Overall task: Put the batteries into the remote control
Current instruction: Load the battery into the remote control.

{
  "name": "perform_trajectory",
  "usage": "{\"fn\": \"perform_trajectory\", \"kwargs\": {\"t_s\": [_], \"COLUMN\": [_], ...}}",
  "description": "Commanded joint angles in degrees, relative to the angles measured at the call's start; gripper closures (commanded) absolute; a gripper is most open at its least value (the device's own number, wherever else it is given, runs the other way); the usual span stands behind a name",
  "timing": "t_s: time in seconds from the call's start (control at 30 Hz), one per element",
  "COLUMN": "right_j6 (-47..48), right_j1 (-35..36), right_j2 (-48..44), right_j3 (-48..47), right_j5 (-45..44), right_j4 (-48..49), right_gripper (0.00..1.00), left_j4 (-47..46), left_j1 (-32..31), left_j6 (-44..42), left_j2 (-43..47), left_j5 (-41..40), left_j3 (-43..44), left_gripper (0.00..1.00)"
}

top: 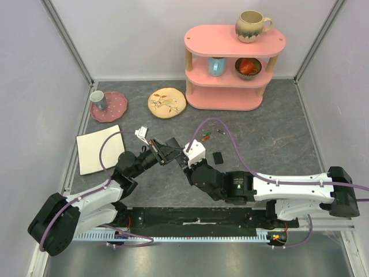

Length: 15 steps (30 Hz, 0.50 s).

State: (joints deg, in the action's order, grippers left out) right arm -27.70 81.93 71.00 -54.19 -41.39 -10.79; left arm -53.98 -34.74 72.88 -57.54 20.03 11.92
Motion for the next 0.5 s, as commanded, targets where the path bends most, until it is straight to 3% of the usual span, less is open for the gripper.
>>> {"fn": "perform_trajectory", "kwargs": {"t_s": [0.0,0.47], "right_j6": [-3.2,-7.3], "right_j1": [1.2,1.4], "right_j2": [0.2,1.0], "right_j3": [1.2,-0.6], "right_j5": [-0.2,2.6], "right_j4": [-0.6,-5.8], "right_gripper": [1.0,1.0], "left_j4": [-2.8,0.4], "left_j1": [-0.2,-0.2], "left_j6": [0.5,-2.7], "left_j2": [1.3,4.0], "left_j5": [-1.5,-2.5], "left_j3": [4.0,5.0], "left_gripper": [0.98,0.98]}}
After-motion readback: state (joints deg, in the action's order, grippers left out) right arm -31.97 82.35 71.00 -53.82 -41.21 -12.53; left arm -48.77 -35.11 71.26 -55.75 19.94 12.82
